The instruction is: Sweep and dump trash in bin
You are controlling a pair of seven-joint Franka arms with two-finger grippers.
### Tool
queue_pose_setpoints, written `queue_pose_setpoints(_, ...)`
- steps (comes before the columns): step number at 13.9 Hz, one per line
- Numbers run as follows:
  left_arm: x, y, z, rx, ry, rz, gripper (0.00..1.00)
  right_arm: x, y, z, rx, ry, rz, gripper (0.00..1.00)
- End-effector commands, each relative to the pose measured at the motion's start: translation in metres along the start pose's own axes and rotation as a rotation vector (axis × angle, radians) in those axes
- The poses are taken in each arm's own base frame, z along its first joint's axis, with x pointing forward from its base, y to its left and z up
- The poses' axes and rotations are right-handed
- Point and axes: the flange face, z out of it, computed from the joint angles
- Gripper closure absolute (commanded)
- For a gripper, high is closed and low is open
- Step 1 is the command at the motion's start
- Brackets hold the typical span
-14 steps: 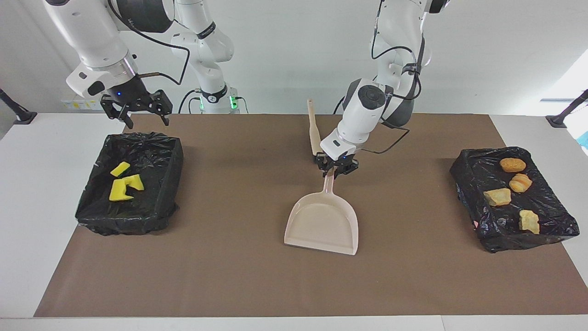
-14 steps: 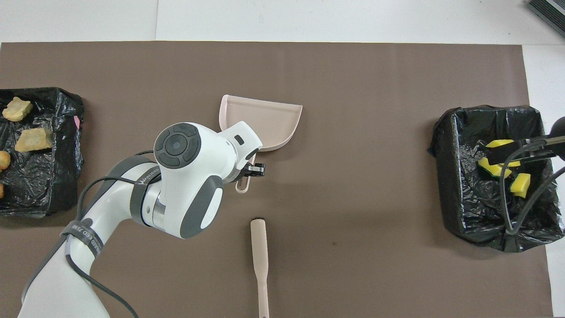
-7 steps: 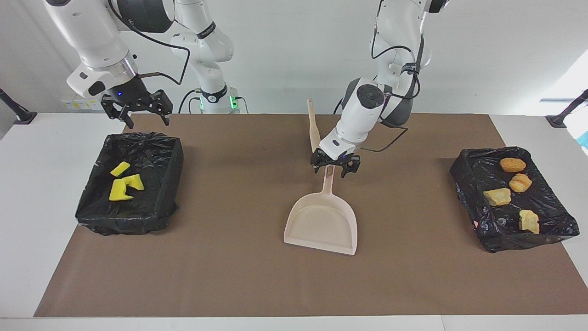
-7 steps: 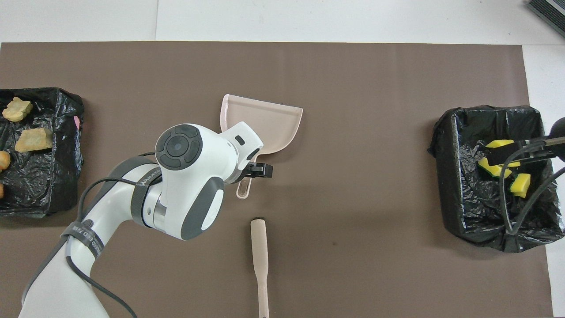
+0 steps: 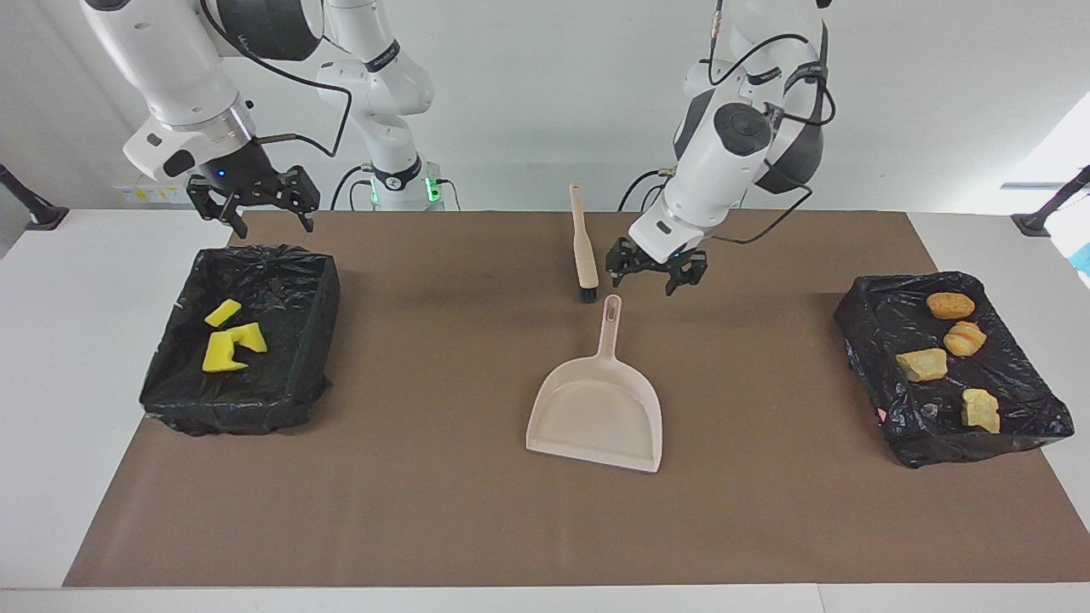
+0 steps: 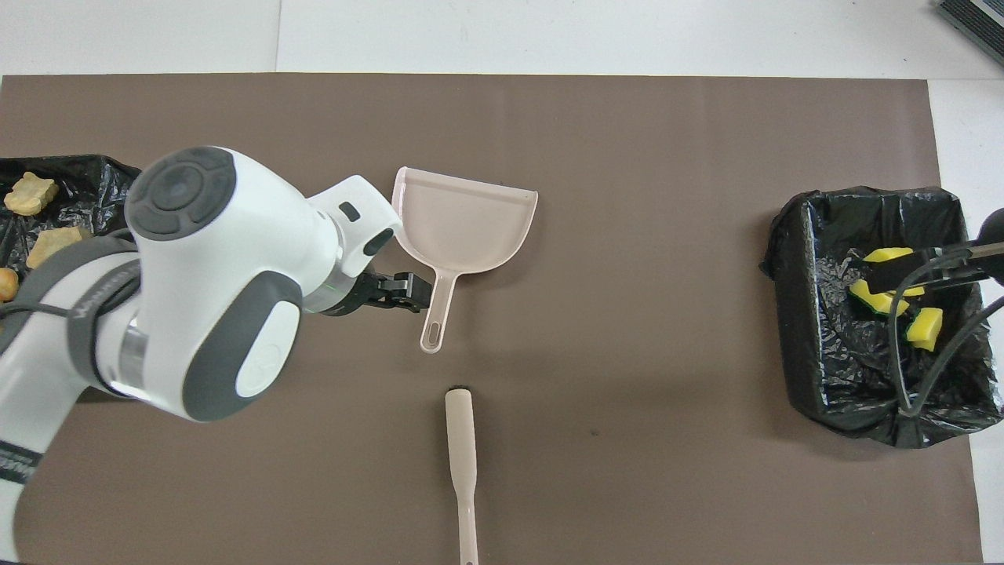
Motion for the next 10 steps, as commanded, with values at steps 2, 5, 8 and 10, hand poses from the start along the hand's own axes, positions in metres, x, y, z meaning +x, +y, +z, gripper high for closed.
queue_pose_setpoints(2,-0.004,-0.059,-0.068,0.054,0.023,-0.067,0.0,-0.002,0.013,-0.005,-0.024,0.045,-0.007,0.0)
queue_pose_setpoints(5,-0.003,-0.137,-0.101,0.044,0.046,-0.106,0.0,0.0,0.013,-0.005,-0.055,0.039,-0.011,0.0)
queue_pose_setpoints(8,-0.005,-0.198,-0.121,0.141,0.049,-0.024,0.0,-0.002,0.007,-0.014,-0.06,0.036,0.11,0.0)
queue_pose_setpoints(10,-0.01,-0.225,-0.139,0.181,0.049,-0.053,0.0,-0.003,0.001,-0.014,-0.06,0.034,0.115,0.0)
